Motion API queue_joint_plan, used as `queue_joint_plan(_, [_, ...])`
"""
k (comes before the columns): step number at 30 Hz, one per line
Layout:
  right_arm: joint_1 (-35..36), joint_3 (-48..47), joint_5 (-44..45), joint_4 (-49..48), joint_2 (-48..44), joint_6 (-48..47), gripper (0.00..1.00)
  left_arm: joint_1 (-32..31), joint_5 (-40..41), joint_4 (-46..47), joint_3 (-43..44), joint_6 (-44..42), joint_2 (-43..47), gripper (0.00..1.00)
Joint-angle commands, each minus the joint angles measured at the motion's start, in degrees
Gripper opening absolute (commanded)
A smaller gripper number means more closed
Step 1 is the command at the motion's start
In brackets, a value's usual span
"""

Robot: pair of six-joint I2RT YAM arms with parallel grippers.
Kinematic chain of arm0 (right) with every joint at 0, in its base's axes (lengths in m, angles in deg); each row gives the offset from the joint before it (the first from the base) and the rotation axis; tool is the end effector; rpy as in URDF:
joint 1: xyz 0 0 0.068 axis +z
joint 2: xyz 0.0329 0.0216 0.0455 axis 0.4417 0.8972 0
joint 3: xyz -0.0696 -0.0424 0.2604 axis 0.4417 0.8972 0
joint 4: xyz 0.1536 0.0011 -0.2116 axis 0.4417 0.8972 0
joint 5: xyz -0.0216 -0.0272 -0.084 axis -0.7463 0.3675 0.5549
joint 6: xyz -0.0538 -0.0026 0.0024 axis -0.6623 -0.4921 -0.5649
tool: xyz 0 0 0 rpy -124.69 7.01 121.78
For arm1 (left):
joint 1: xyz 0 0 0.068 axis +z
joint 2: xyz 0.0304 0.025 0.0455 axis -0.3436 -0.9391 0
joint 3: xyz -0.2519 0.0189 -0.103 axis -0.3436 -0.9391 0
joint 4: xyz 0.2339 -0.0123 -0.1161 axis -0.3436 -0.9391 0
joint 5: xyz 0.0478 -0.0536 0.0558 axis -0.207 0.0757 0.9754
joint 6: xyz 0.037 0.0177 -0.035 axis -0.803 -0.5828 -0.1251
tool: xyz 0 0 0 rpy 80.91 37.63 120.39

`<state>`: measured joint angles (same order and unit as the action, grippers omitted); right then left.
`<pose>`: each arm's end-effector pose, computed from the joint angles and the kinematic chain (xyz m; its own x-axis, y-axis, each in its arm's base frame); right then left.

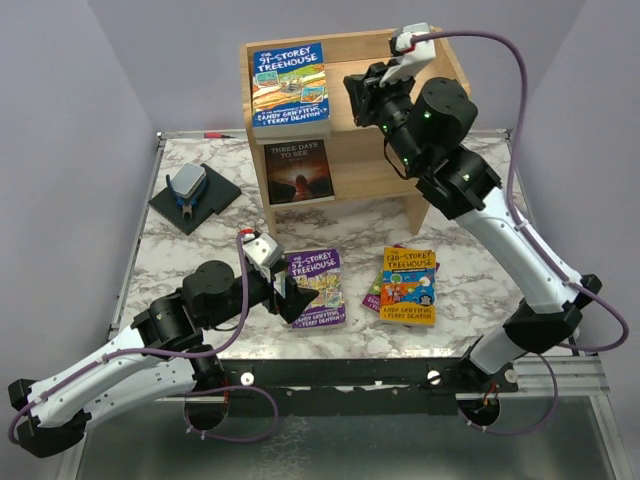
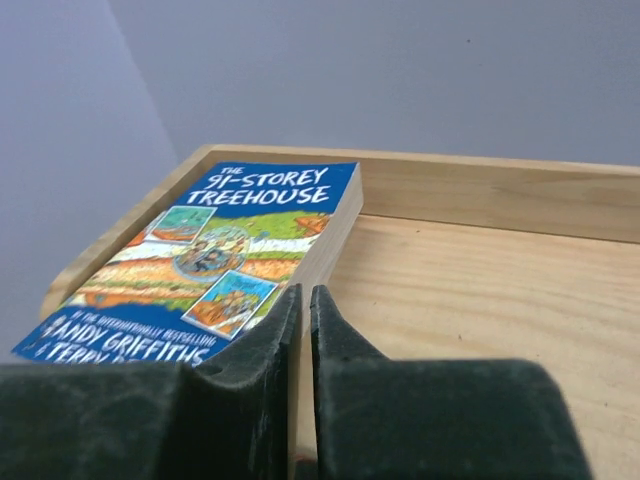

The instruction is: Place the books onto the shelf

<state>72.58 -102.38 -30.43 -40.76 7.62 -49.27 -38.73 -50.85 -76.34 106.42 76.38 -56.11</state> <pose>0.2257 0.2219 0.5539 0.1282 0.1708 -0.9769 -0.5012 0.8612 0.0848 0.0738 -0.1165 0.3308 -0.3098 0.0520 -0.9494 0.7609 0.6123 -0.2148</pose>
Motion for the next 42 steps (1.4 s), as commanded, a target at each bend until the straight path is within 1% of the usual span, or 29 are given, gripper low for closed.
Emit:
queue_joint_plan(1, [0.0,-5.6,8.6,1.9,5.9,-0.3,0.04,0.3,0.4,-0.1,-0.6,-0.8,0.7,0.99])
queue_joint_plan(3, [-0.2,-7.1,8.8,1.8,7.7,-0.6,0.01,0.2,0.5,-0.1,-0.6,-0.7,0.7,0.99])
queue_joint_plan(8, [-0.9,-10.5,7.6,2.1,11.6,-0.9,0.01,0.3,0.3,-0.1,-0.6,-0.7,0.5,0.99])
queue_joint_plan(21, [-2.0,-15.0,0.5,2.8,16.7,-0.6,0.01,0.3,0.7,-0.1,-0.6,-0.7,1.0,0.99])
queue_joint_plan(26, [-3.3,-15.9,-2.6,3.2,18.0,1.1,0.01,0.3,0.7,-0.1,-0.6,-0.6,1.0,0.99])
queue_joint_plan(35, [-5.4,-20.5,-6.6,6.0,21.5,3.5,0.01,0.3,0.8,-0.2,-0.6,-0.6,1.1,0.99])
queue_joint_plan(39, [-6.3,-22.3,-5.6,7.8,22.5,3.8,0.01,0.3,0.8,-0.2,-0.6,-0.6,0.9,0.99])
queue_joint_plan(42, [-6.6,-19.8,-3.6,6.5,21.0,3.6,0.01,0.3,0.9,-0.2,-0.5,-0.7,0.9,0.99])
